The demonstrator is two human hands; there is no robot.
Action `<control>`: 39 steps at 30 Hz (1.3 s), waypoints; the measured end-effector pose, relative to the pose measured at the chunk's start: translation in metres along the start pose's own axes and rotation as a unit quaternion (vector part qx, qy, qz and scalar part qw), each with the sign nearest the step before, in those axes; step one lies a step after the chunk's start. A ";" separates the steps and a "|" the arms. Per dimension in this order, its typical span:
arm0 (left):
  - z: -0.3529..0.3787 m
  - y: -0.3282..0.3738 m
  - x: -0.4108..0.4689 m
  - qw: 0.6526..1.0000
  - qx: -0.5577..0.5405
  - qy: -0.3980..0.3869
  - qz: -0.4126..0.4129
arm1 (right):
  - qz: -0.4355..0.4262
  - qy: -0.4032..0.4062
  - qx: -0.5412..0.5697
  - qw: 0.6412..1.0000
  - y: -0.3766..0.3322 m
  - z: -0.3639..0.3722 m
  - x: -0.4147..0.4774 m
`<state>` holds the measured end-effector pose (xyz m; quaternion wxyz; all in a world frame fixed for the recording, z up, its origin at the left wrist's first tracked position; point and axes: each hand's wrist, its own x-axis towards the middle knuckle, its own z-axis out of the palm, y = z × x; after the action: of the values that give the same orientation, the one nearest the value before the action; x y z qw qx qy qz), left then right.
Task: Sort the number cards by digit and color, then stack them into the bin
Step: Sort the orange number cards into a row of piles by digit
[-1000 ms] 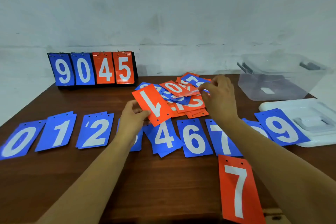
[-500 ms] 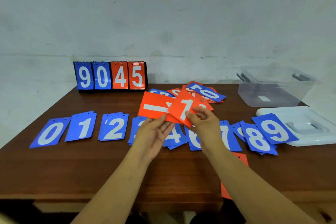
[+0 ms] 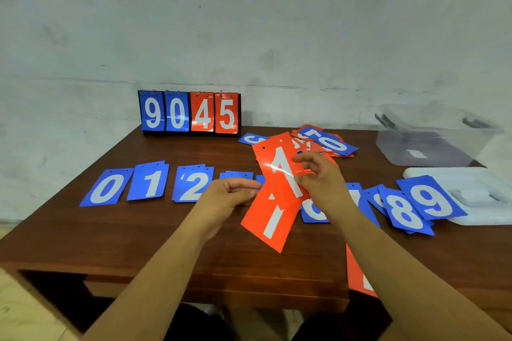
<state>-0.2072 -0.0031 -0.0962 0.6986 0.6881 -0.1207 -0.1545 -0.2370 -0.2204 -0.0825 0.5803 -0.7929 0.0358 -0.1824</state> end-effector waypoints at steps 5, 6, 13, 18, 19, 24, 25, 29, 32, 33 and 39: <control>-0.002 -0.008 -0.011 0.999 -0.036 -0.003 -0.017 | 0.012 0.055 -0.009 0.998 0.004 0.019 -0.003; -0.002 -0.011 -0.013 1.000 -0.018 -0.004 -0.016 | 0.013 0.058 -0.004 0.998 0.005 0.022 -0.004; -0.033 -0.033 -0.014 0.977 -0.019 0.211 -0.009 | 0.157 0.151 0.056 0.974 0.008 0.032 -0.008; -0.060 -0.036 -0.022 0.969 -0.102 0.220 -0.044 | 0.188 0.030 0.086 0.978 0.001 0.074 -0.025; -0.064 -0.036 -0.024 0.968 -0.124 0.213 -0.040 | 0.181 0.020 0.047 0.982 -0.002 0.084 -0.029; -0.095 -0.039 -0.044 0.971 -0.084 0.218 -0.040 | 0.162 -0.023 -0.028 0.986 -0.005 0.145 -0.043; -0.104 -0.040 -0.049 0.971 -0.065 0.224 -0.045 | 0.150 -0.033 -0.035 0.988 -0.005 0.158 -0.046; -0.144 -0.040 -0.070 0.958 0.113 0.257 -0.049 | 0.126 -0.062 -0.040 0.989 -0.007 0.210 -0.057; -0.170 -0.040 -0.083 0.931 0.209 0.293 -0.059 | 0.112 -0.081 -0.053 0.989 -0.011 0.243 -0.062; -0.177 -0.041 -0.086 0.928 0.212 0.299 -0.064 | 0.106 -0.084 -0.064 0.989 -0.013 0.251 -0.063; -0.195 -0.050 -0.095 0.943 0.201 0.259 -0.057 | 0.130 -0.071 -0.078 0.986 -0.011 0.275 -0.063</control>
<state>-0.2226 0.2132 -0.1470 0.5427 0.8363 0.0755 0.0174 -0.2067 0.0498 -0.1593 0.5365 -0.8353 0.1111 -0.0450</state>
